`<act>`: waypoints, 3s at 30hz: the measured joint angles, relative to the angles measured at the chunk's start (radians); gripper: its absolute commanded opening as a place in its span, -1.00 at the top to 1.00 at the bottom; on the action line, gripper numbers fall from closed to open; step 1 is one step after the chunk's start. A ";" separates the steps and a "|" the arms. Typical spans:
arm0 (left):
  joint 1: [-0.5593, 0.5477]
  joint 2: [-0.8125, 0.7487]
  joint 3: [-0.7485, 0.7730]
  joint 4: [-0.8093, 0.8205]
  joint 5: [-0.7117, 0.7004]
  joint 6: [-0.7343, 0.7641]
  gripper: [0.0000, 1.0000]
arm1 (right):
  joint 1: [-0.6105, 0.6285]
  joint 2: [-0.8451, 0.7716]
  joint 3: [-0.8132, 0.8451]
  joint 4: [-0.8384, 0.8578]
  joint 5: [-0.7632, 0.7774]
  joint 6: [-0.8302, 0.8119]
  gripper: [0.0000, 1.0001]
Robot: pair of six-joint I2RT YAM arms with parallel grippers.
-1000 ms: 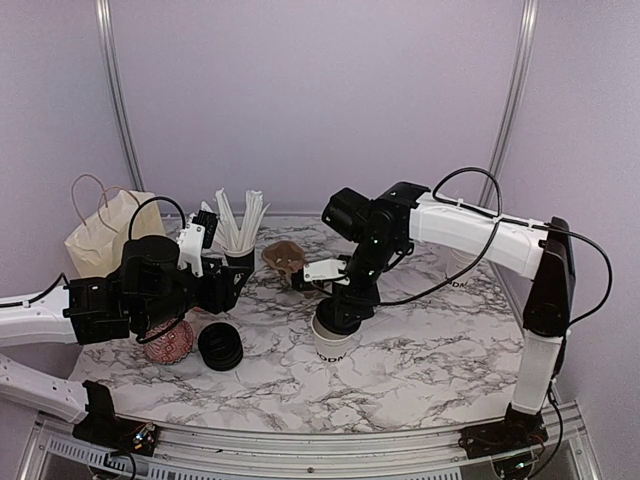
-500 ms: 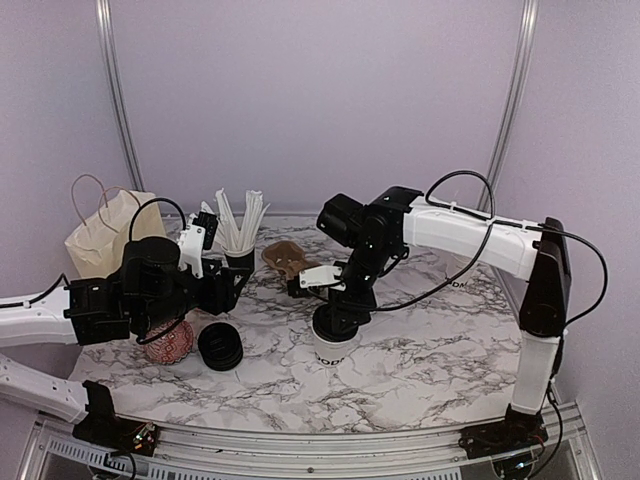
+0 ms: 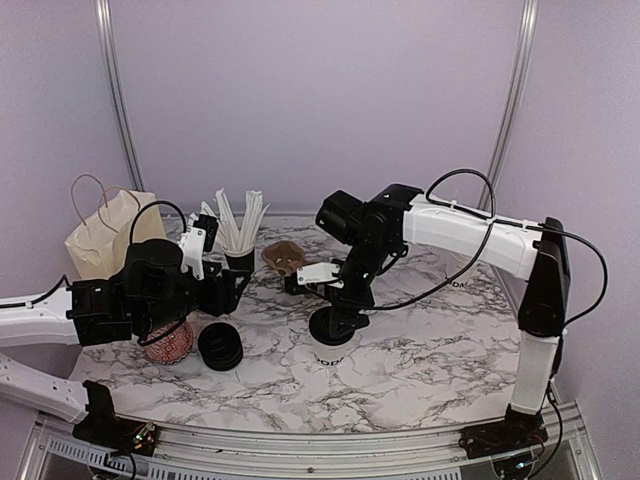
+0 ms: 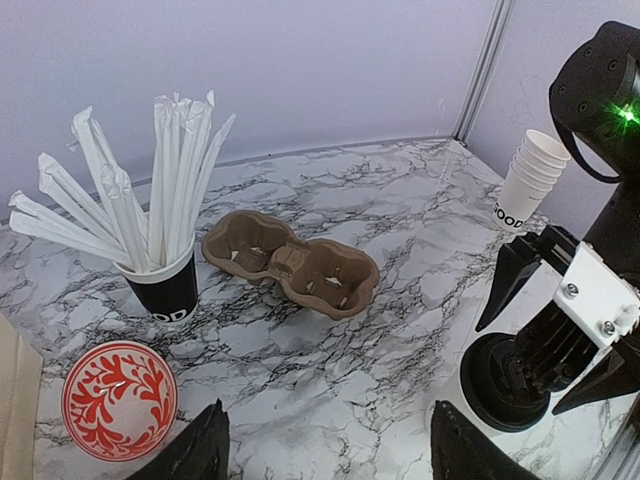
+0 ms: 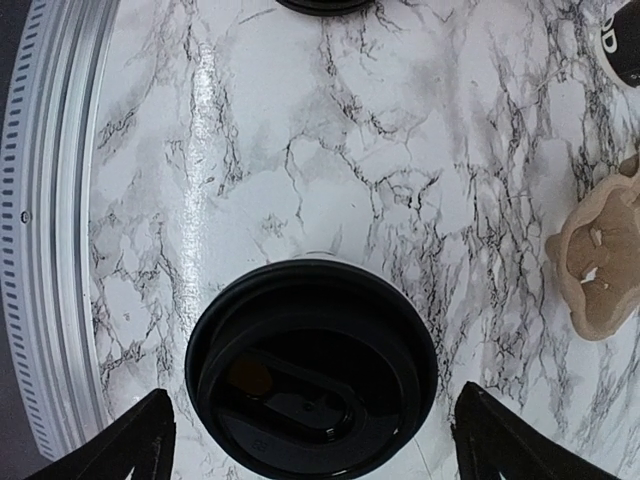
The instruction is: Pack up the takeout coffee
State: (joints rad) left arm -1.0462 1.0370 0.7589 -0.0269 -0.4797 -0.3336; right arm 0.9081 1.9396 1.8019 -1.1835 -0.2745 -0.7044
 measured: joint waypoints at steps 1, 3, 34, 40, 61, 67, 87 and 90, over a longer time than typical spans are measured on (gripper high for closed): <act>0.000 0.007 0.000 0.000 0.001 -0.008 -0.39 | 0.000 -0.001 0.002 0.001 -0.004 0.000 -0.90; 0.000 0.031 0.004 -0.003 0.004 -0.032 -0.37 | 0.000 -0.005 0.002 0.000 -0.006 0.000 -0.89; 0.049 0.477 0.189 0.037 0.541 -0.604 0.13 | -0.345 -0.264 -0.589 0.435 -0.555 0.354 0.10; 0.057 0.481 0.165 0.117 0.569 -0.624 0.15 | -0.345 -0.193 -0.585 0.442 -0.603 0.366 0.12; 0.064 0.547 0.135 0.198 0.622 -0.629 0.38 | -0.345 -0.163 -0.548 0.435 -0.644 0.367 0.10; 0.066 0.562 0.135 0.214 0.636 -0.636 0.48 | -0.344 -0.162 -0.548 0.435 -0.645 0.367 0.10; 0.075 0.570 0.145 0.209 0.629 -0.584 0.22 | -0.338 -0.105 -0.491 0.395 -0.679 0.376 -0.14; 0.075 0.554 0.145 0.207 0.610 -0.560 0.18 | -0.339 -0.121 -0.491 0.395 -0.645 0.374 -0.33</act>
State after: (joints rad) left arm -0.9714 1.5913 0.9043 0.1799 0.1303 -0.8940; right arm 0.5694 1.8183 1.3109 -0.7887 -0.9192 -0.3305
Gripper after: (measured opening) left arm 0.394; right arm 0.585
